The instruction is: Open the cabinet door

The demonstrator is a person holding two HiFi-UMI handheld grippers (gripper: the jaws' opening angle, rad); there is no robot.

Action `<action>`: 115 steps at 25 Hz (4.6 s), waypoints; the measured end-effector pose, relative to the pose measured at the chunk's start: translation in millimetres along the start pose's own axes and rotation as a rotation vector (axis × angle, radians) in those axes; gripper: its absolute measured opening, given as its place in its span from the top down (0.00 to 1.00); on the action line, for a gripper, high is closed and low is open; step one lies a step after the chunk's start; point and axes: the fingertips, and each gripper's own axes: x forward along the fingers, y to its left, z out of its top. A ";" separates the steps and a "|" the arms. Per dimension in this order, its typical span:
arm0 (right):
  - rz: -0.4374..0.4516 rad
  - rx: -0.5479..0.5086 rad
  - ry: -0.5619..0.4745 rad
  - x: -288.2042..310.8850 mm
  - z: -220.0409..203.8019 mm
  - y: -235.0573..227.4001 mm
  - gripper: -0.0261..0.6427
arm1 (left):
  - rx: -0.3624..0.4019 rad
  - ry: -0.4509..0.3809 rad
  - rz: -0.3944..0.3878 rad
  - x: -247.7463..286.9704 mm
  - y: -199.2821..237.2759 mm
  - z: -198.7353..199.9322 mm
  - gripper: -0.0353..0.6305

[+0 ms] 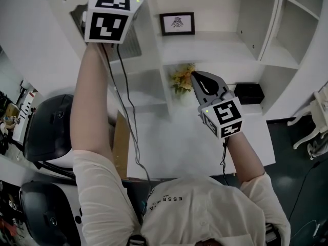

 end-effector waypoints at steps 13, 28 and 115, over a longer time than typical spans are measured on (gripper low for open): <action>0.030 0.000 0.019 -7.8 -10.9 4.5 0.94 | -0.030 -0.025 -0.020 -1.9 5.2 3.0 0.82; 0.015 -0.028 -0.017 -34.6 5.5 31.3 0.94 | -0.084 -0.107 -0.098 -44.4 6.9 15.6 0.82; -0.078 0.044 0.065 14.2 20.3 280.9 0.94 | -0.670 -0.590 -0.684 -321.2 183.1 -65.2 0.82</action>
